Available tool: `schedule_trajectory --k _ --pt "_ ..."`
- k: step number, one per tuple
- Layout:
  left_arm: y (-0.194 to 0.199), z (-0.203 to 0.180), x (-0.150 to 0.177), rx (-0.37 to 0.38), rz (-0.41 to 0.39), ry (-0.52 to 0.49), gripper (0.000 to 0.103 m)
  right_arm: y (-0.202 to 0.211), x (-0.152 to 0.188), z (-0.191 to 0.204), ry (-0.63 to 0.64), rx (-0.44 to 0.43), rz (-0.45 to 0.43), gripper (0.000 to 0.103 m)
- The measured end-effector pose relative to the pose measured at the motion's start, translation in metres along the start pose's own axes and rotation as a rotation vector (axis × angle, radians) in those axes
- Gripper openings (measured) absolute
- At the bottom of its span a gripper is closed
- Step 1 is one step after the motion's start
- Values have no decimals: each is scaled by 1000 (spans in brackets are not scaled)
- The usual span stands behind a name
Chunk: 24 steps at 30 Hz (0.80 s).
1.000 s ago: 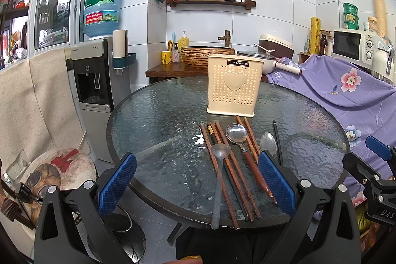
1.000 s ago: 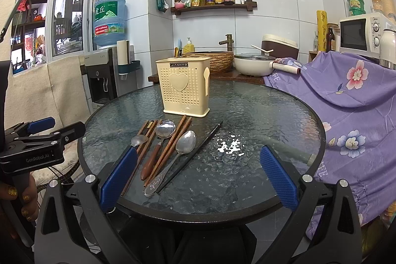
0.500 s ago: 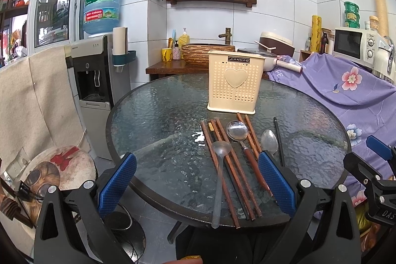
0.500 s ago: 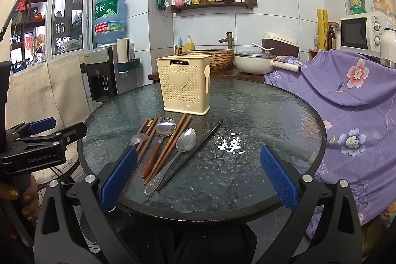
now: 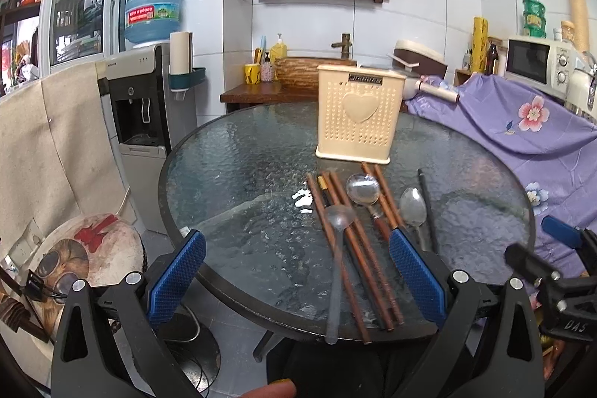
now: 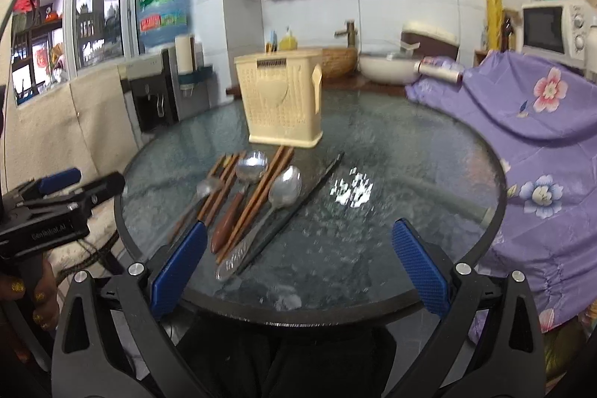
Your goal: Organize utensils
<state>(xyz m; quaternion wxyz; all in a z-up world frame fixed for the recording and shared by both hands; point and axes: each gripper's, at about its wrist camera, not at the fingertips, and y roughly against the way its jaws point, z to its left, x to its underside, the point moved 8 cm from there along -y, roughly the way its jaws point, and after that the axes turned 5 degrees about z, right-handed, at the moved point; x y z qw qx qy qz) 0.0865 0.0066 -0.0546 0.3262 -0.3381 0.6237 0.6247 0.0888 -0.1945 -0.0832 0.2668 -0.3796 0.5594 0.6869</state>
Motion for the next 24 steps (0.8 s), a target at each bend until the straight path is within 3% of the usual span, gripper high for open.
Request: schedule_trajectory --k 3,6,10,13,19,24 --pt "-16 9 1 -21 50 -17 97 -15 4 -3 2 11 70 98" --pt "-34 18 -3 -37 95 -29 97 -24 -6 -8 17 29 77 98" --pt "-57 14 -12 3 155 -44 96 -50 -20 -19 -25 15 166 98" --pt "-68 5 -15 41 185 -62 85 -67 -31 -19 -31 18 199 98" --pt "-89 -17 -8 113 266 -105 66 -94 -42 -3 25 0 227 80" --pt "-104 -27 -5 134 316 -134 60 -116 -44 -5 32 6 275 70"
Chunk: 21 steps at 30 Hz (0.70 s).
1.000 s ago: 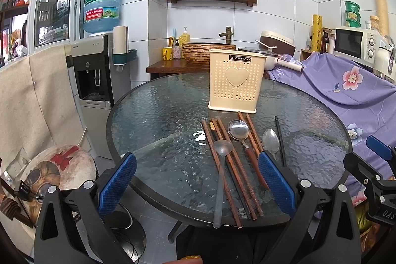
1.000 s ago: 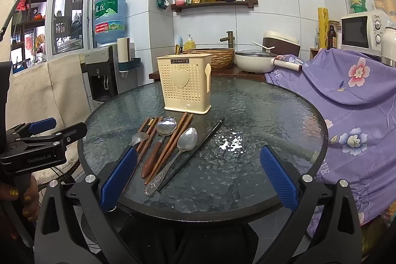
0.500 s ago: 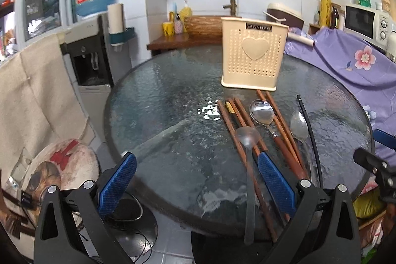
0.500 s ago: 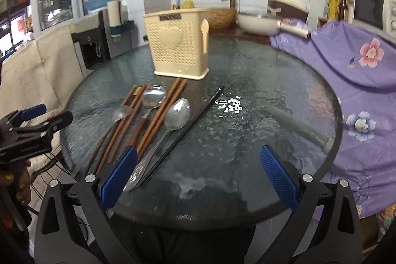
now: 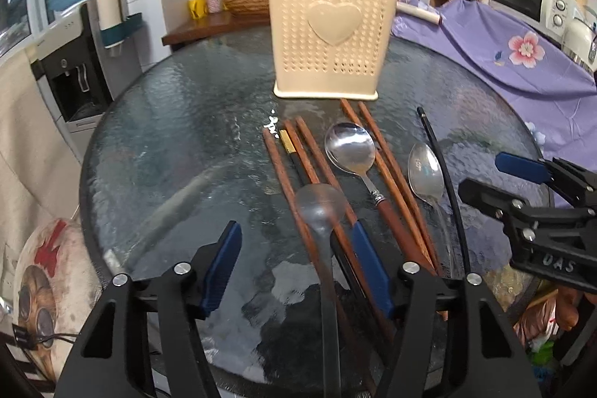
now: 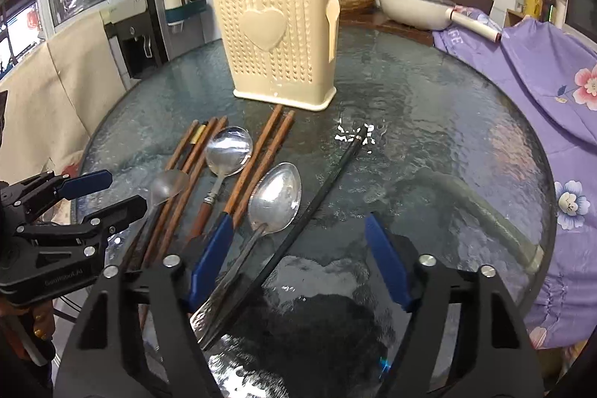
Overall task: Organize utensils
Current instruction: 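Grasp the black chopstick with the right tool while the left tool grasps the long-handled spoon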
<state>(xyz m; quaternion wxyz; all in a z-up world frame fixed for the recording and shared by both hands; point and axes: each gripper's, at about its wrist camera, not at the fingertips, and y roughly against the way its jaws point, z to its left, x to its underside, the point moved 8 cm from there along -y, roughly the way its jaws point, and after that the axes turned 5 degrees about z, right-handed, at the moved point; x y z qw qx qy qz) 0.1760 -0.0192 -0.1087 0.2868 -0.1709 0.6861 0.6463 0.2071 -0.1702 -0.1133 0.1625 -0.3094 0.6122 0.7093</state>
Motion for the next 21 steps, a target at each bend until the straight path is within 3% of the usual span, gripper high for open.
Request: schedule_trajectory --k 5,9,15,21 --pt "-8 -3 -5 1 20 -19 59 -15 -11 -22 -79 15 43 55" --pt "-14 -5 -9 -2 34 -31 59 -32 -23 -34 -135 11 87 49" --pt "-16 -5 -9 -5 42 -32 59 -59 -35 -34 -160 29 152 40" --pt "-22 -6 -11 -8 56 -40 57 -70 -45 -27 -127 58 150 31"
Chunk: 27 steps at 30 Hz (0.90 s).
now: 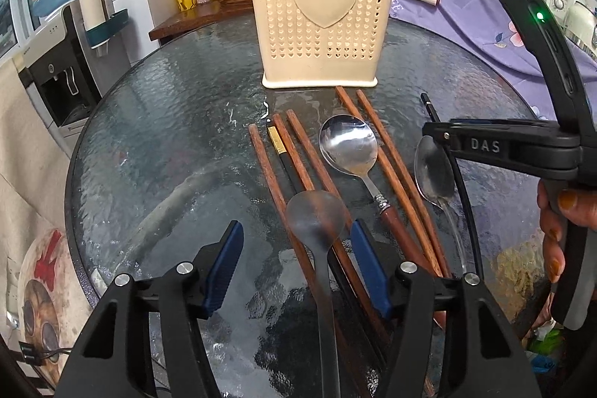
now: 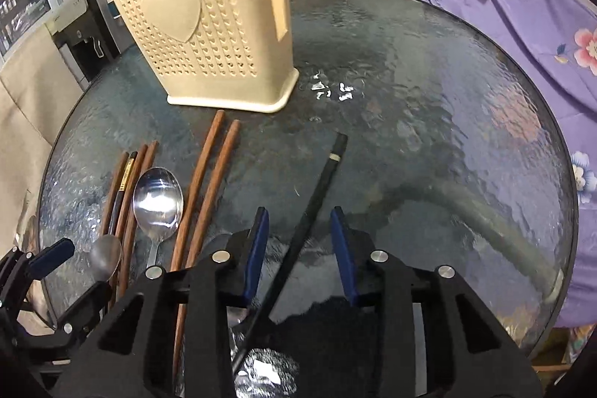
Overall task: Organize utensils
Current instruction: 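Grasp the black chopstick with the right tool while the left tool grasps the long-handled spoon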
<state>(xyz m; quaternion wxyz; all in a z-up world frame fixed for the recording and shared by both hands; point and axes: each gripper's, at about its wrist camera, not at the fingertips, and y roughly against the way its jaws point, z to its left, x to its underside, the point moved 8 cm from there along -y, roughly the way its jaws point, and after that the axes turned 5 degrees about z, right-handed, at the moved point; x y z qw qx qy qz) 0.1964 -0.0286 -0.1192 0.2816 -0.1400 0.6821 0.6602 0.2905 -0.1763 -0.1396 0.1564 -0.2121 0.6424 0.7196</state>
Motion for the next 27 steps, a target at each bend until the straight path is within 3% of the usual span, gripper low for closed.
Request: schedule_trajectory --k 5,12,19,27 --pt "-6 -2 -4 -8 19 -10 54 -3 -2 3 33 1 6 21" --pt "-13 -5 -9 -32 43 -27 52 -6 -5 5 67 6 26 21" --pt "-17 -7 -11 -22 67 -26 36 -9 -6 13 95 21 39 17" --pt "-20 -6 -15 -28 76 -25 35 -10 -9 13 122 30 50 11"
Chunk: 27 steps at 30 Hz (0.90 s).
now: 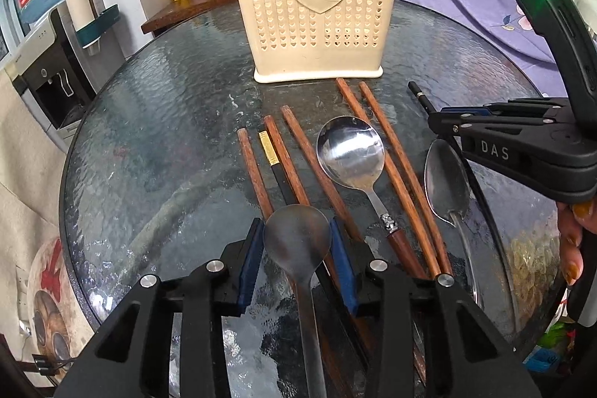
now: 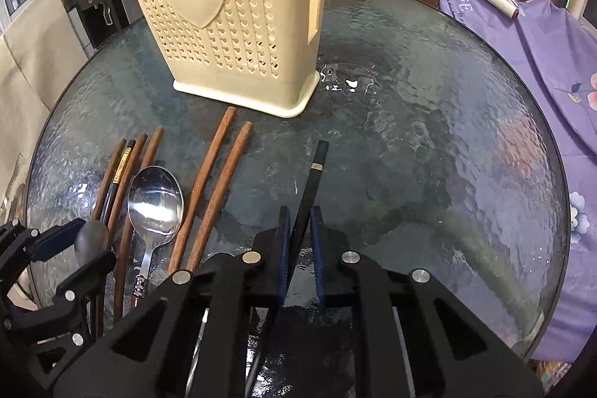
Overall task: Organize utensils
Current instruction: 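Grasp the black chopstick with the right tool while the left tool grasps the long-handled spoon, then lift the black chopstick with the right tool while the left tool carries the spoon over the holder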
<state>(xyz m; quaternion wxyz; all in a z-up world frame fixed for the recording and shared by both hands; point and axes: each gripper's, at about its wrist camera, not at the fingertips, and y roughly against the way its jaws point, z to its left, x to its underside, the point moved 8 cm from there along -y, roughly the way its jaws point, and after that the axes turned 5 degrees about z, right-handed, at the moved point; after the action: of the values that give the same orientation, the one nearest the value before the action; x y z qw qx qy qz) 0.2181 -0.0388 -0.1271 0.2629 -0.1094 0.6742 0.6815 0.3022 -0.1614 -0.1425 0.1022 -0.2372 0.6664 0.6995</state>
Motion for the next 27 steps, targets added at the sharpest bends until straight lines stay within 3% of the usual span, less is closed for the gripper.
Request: schedule_trajectory --k 17,27 --pt "2 19 -16 32 -33 55 35 -2 -3 5 21 -31 -10 8" --pt "17 27 -28 70 -103 81 35 4 -8 0 -28 -134 -40 8"
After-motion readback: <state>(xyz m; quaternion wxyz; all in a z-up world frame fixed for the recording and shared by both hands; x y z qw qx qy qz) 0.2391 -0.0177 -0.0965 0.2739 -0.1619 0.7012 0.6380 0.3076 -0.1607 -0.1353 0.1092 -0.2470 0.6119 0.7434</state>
